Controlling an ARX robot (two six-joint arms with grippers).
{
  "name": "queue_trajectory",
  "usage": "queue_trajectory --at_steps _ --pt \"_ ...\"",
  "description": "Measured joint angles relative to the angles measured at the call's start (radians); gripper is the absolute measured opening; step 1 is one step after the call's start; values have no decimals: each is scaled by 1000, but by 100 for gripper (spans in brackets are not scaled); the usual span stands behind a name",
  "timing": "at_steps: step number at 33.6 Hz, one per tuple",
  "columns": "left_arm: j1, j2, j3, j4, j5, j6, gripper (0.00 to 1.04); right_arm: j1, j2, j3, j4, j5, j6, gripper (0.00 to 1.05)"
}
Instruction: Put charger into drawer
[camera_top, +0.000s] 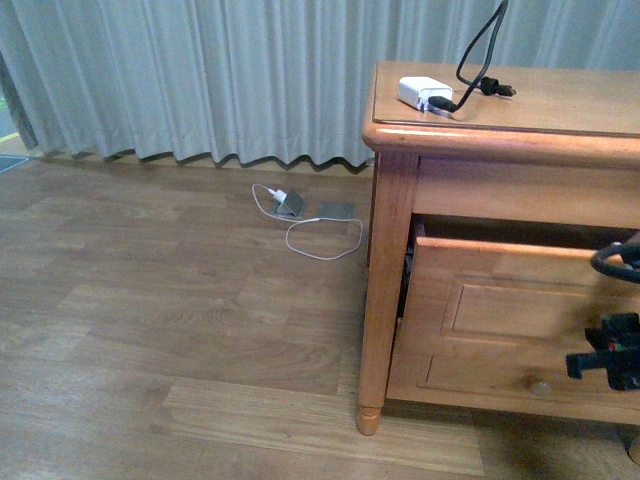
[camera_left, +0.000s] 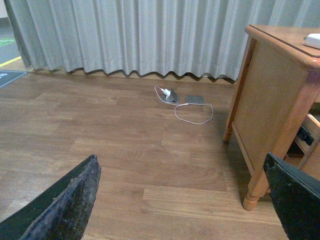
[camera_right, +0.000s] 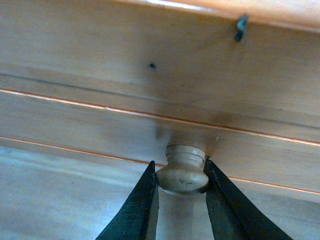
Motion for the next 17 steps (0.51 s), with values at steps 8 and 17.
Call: queue_trajectory --at_steps 8,17 --pt "0 0 0 0 0 0 98 -42 -226 -231 -111 -120 2 22" --pt "0 0 0 0 0 0 98 -93 -447 -382 -279 -224 -56 30"
